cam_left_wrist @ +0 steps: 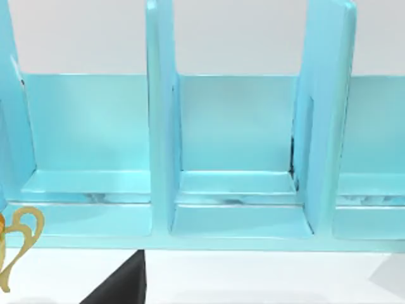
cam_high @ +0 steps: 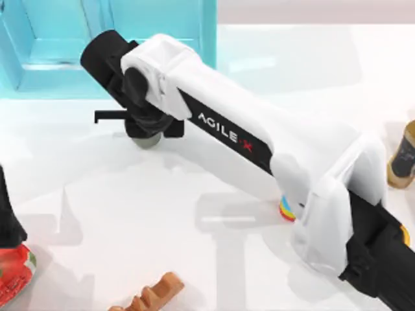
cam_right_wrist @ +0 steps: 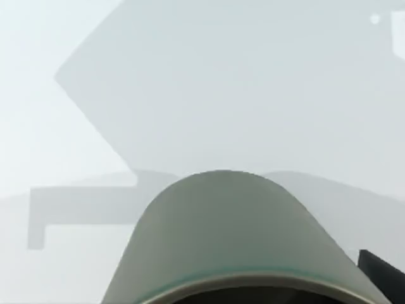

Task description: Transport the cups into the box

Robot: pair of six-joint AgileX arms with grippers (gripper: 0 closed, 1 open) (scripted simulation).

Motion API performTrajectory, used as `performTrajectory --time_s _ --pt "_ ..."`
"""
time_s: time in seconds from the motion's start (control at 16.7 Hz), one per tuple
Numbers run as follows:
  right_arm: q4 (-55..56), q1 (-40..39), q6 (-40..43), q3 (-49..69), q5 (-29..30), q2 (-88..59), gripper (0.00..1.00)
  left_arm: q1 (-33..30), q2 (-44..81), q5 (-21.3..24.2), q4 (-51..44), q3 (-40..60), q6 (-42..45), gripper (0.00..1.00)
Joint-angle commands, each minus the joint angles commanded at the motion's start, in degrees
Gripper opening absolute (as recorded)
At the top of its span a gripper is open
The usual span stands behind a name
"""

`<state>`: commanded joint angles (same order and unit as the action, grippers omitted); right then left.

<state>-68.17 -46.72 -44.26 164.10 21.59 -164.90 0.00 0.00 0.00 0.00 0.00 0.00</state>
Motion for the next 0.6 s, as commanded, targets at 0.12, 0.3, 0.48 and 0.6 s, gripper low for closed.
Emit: performTrajectory --time_s 0.12,0.3,0.48,0.6 --pt "1.39 0.9 0.96 -4.41 -0.26 4.11 0.0 0.0 0.0 0.0 0.0 0.0 0.0 1.0" --pt "3.99 2.76 2.87 -15.34 -1.04 12.51 0.0 0.0 0.0 0.0 0.0 0.0 0.0 1.0" --pt "6.7 4.83 4.86 -28.22 -2.09 21.54 0.0 0.0 0.0 0.0 0.0 0.0 0.0 1.0" --pt "8.32 6.05 6.01 -34.83 -2.71 26.88 0.0 0.0 0.0 0.0 0.0 0.0 0.0 1.0"
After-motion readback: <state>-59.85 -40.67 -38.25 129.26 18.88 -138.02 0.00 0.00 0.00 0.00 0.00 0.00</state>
